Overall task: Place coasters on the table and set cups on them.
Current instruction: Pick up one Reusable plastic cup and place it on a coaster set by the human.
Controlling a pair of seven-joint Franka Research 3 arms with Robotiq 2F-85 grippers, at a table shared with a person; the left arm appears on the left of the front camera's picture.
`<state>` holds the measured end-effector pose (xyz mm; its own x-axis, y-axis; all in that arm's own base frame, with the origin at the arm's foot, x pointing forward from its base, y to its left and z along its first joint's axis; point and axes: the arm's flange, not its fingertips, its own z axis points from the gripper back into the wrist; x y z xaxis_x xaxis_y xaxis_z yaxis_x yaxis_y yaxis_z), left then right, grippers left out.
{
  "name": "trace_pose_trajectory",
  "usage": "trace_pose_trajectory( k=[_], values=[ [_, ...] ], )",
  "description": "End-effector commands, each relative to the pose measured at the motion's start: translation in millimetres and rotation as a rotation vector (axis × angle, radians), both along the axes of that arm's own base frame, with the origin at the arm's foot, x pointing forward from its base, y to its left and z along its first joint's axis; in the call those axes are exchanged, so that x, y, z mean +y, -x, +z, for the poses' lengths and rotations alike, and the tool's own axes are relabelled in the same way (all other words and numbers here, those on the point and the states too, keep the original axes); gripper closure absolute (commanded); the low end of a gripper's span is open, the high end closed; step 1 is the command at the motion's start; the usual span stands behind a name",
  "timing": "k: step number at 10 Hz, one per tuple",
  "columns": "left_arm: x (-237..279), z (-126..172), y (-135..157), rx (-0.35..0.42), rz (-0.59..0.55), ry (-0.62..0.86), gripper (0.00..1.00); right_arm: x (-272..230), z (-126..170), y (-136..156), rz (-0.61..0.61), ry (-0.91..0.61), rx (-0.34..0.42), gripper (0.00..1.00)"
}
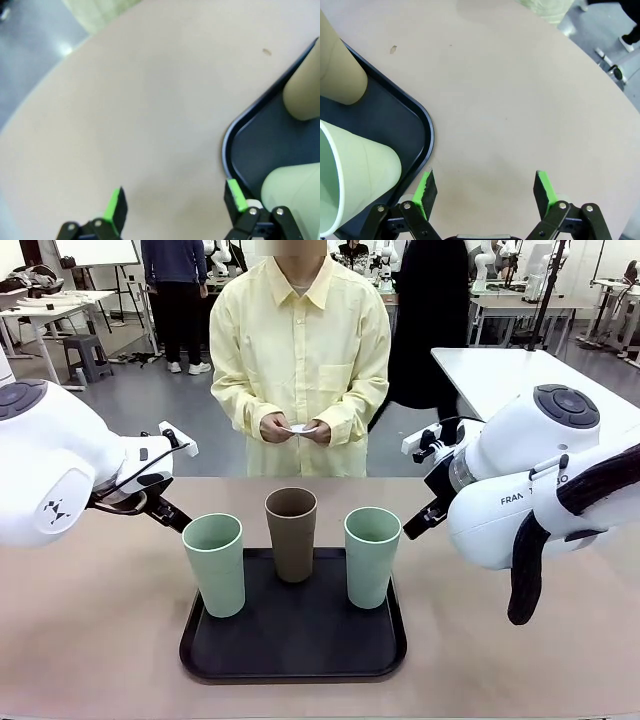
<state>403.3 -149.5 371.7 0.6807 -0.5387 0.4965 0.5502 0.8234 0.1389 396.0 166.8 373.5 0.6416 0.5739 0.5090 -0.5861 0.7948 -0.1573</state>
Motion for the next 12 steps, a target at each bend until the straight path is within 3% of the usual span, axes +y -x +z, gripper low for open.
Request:
trace_pose_trajectory(
  k=[1, 2, 5, 6, 8, 10, 11, 12],
  values=[
    [0.0, 0.0, 0.0, 0.0, 0.0, 0.0, 0.0, 0.0, 0.0, 0.0, 0.0, 0.0, 0.0, 0.0],
    [0.0, 0.0, 0.0, 0.0, 0.0, 0.0, 0.0, -12.7, 3.8, -2.8, -0.069, 0.001, 0.085, 0.0],
    [16.8, 67.3, 22.4, -0.089, -0.04, -0.075, 0.0, -28.7, 62.5, 22.0, -0.124, 0.06, 0.056, 0.0],
    [22.9, 90.9, 35.2, -0.092, -0.04, -0.106, 0.0, -36.2, 79.0, 36.1, -0.143, 0.091, 0.084, 0.0],
    [37.5, 121.9, 68.6, 0.059, -0.026, -0.121, 0.0, -34.2, 105.4, 78.4, -0.136, 0.086, 0.138, 0.0],
    [49.6, 137.5, 105.4, 0.175, 0.004, -0.124, 0.0, -25.5, 120.1, 143.8, -0.115, 0.134, 0.177, 0.0],
    [55.8, 139.2, 117.4, 0.211, 0.003, -0.117, 0.0, -27.2, 113.5, 160.0, -0.122, 0.141, 0.203, 0.0],
    [57.0, 132.7, 119.2, 0.229, 0.022, -0.123, 0.0, -34.5, 103.6, 157.1, -0.168, 0.149, 0.213, 0.0]
  ],
)
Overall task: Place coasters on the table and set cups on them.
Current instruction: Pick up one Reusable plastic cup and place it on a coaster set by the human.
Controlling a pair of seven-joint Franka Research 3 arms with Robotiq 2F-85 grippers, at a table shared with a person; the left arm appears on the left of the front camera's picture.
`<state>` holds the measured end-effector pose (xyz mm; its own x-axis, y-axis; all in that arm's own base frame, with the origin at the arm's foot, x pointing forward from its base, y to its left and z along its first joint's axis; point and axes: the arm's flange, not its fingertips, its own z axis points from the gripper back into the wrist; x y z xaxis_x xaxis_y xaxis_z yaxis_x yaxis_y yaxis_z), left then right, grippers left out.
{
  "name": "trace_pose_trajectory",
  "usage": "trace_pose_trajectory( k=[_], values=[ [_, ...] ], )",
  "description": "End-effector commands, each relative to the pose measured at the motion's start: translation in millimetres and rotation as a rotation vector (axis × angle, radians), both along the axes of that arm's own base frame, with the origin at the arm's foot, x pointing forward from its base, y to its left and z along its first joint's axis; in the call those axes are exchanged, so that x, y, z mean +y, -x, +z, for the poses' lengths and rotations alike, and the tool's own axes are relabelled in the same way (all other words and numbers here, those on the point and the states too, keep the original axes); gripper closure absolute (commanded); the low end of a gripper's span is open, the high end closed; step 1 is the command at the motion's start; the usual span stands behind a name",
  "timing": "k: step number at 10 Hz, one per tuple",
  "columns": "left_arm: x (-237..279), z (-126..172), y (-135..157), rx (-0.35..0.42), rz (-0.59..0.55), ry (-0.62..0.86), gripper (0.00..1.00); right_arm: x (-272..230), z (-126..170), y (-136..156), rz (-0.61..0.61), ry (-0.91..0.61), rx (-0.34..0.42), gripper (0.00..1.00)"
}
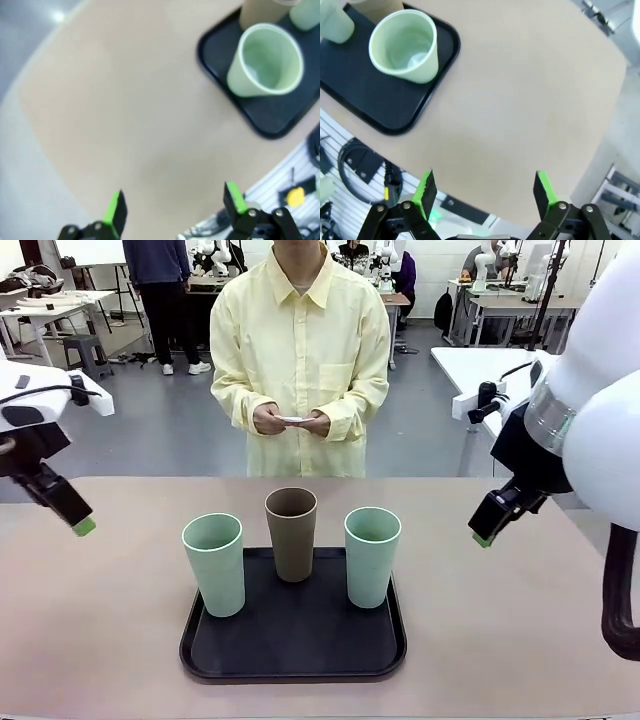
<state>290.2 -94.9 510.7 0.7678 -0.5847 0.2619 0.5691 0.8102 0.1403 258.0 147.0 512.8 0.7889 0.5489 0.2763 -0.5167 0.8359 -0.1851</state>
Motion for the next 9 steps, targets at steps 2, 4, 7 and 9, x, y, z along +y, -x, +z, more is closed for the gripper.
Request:
trace_pose_trajectory(
  k=[2, 4, 7, 9],
  values=[
    [-4.3, -3.4, -11.6, -0.037, -0.007, 0.001, 0.0, -1.6, -4.7, -15.4, 0.014, -0.014, -0.018, 0.0],
    [-1.1, 0.6, -1.2, -0.009, -0.002, 0.002, 0.0, -27.4, -5.0, -12.2, 0.071, -0.416, 0.09, 0.0],
    [52.2, 28.7, -33.8, 0.168, 0.035, 0.672, 0.0, -120.4, -16.0, -37.5, -0.09, -1.259, 0.329, 0.0],
    [97.5, 29.9, -41.6, 0.218, 0.119, 0.908, 0.0, -166.1, -28.4, -35.3, -0.157, -1.436, 0.411, 0.0]
  ],
)
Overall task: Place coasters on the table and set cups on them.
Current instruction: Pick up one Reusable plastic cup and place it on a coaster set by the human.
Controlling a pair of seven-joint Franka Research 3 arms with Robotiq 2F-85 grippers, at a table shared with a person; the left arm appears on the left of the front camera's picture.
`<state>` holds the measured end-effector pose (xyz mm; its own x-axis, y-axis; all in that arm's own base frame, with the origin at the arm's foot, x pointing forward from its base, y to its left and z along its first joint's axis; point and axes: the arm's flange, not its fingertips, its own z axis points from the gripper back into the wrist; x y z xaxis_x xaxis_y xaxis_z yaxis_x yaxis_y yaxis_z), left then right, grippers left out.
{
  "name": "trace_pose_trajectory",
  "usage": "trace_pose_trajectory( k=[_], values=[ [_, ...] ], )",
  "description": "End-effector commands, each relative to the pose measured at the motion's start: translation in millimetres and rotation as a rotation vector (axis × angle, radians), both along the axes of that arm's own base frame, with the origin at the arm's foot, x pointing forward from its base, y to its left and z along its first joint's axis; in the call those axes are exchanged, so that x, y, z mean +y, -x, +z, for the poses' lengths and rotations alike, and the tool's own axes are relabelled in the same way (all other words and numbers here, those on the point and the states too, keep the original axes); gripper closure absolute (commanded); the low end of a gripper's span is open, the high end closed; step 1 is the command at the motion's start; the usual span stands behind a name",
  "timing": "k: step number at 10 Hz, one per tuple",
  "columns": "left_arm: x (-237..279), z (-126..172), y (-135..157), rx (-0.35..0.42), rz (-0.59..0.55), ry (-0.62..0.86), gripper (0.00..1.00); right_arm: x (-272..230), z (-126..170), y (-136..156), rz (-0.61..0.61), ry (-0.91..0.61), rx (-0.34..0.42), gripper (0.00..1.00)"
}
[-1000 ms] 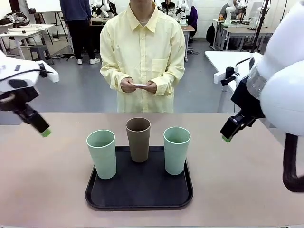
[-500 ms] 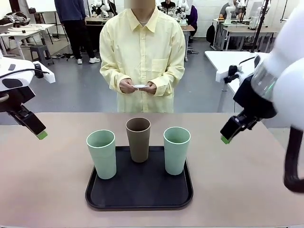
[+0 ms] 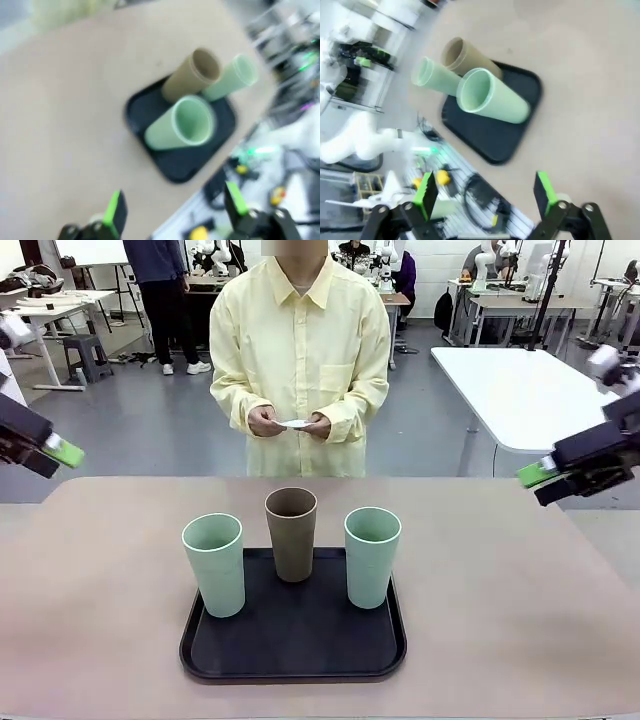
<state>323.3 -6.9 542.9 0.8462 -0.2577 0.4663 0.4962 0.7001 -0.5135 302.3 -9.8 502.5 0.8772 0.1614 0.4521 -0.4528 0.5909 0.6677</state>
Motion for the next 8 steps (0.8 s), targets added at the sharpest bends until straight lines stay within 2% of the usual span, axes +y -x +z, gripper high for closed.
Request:
trace_pose_trajectory(
  k=[1, 3, 5, 6, 8],
  values=[
    [29.3, -11.0, -11.1, 0.193, 0.083, 0.231, 0.0, -32.1, -29.2, 11.1, -0.123, -0.515, 0.288, 0.0],
    [73.4, -38.7, -24.9, 0.295, 0.154, 0.294, 0.0, -67.7, -54.0, 17.4, -0.144, -0.609, 0.328, 0.0],
    [111.9, -70.3, -30.1, 0.41, 0.201, 0.302, 0.0, -91.6, -75.8, 26.2, -0.184, -0.642, 0.358, 0.0],
    [127.8, -78.1, -27.2, 0.414, 0.23, 0.357, 0.0, -101.3, -83.1, 30.0, -0.187, -0.673, 0.366, 0.0],
    [140.8, -73.6, -4.4, 0.347, 0.271, 0.485, 0.0, -112.5, -89.8, 39.8, -0.212, -0.67, 0.375, 0.0]
  ],
)
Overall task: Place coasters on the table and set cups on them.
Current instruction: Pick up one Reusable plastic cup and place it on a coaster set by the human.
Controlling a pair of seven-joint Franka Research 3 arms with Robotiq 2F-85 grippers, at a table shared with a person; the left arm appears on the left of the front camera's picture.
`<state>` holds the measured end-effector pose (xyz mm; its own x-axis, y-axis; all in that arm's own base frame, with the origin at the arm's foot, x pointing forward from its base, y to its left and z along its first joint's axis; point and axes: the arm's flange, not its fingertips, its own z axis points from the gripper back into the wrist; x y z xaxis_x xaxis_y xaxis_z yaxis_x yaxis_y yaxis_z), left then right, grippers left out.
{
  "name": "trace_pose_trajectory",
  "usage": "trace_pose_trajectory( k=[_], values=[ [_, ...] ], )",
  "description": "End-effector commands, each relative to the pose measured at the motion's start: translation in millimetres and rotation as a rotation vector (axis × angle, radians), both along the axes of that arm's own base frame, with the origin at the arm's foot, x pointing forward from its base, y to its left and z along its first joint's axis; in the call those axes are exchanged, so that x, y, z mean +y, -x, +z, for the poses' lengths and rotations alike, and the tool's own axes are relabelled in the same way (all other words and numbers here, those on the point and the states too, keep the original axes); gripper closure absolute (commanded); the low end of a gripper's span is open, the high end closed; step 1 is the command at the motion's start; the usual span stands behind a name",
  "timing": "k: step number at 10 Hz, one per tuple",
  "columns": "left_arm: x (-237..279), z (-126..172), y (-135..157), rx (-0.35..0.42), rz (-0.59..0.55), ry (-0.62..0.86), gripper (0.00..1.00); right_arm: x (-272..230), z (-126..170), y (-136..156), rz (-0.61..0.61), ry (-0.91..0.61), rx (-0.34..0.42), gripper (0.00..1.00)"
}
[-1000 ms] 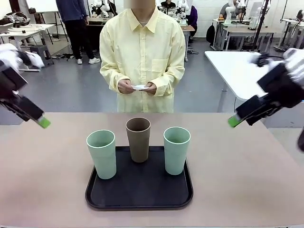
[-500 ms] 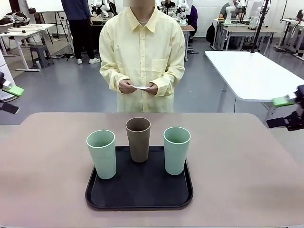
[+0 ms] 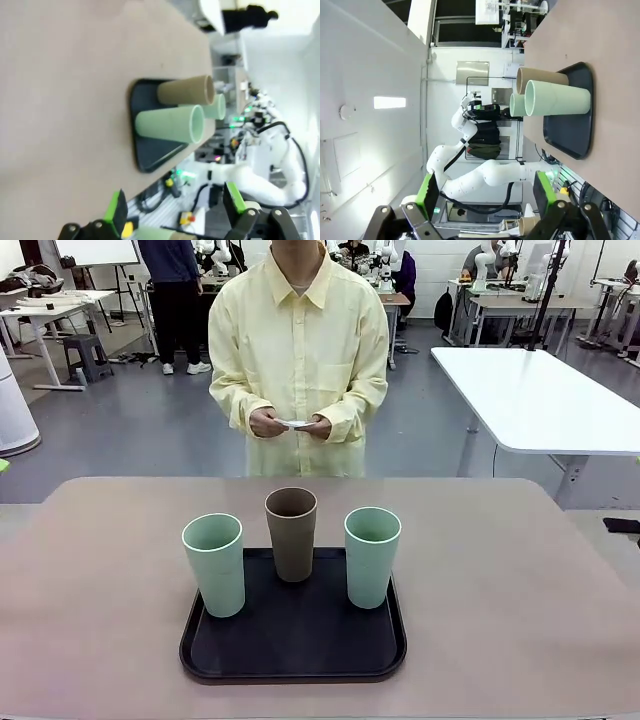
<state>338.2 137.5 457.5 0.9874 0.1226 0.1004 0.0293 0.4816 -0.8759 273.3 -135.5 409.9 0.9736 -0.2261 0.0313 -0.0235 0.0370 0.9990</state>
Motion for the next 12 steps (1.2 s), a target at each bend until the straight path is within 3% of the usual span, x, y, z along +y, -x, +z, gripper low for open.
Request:
trace_pose_trajectory(
  k=[1, 3, 7, 8, 12],
  values=[
    [-7.3, 17.1, 24.2, -0.113, 0.053, 0.104, 0.0, 8.5, -0.3, 15.0, -0.017, 0.03, -0.019, 0.0],
    [-32.2, 15.1, 42.9, -0.115, 0.09, 0.136, 0.0, 5.2, -6.0, 17.7, -0.027, 0.037, -0.001, 0.0],
    [-104.2, 19.2, 49.2, -0.093, 0.055, 0.103, 0.0, 5.9, -5.4, 17.7, -0.022, 0.06, 0.002, 0.0],
    [-60.3, 17.7, 40.5, -0.101, 0.046, 0.129, 0.0, -6.4, -0.2, 5.0, -0.032, 0.047, 0.02, 0.0],
    [-60.3, 17.7, 40.5, -0.101, 0.046, 0.129, 0.0, -6.4, -0.2, 5.0, -0.032, 0.047, 0.02, 0.0]
  ],
)
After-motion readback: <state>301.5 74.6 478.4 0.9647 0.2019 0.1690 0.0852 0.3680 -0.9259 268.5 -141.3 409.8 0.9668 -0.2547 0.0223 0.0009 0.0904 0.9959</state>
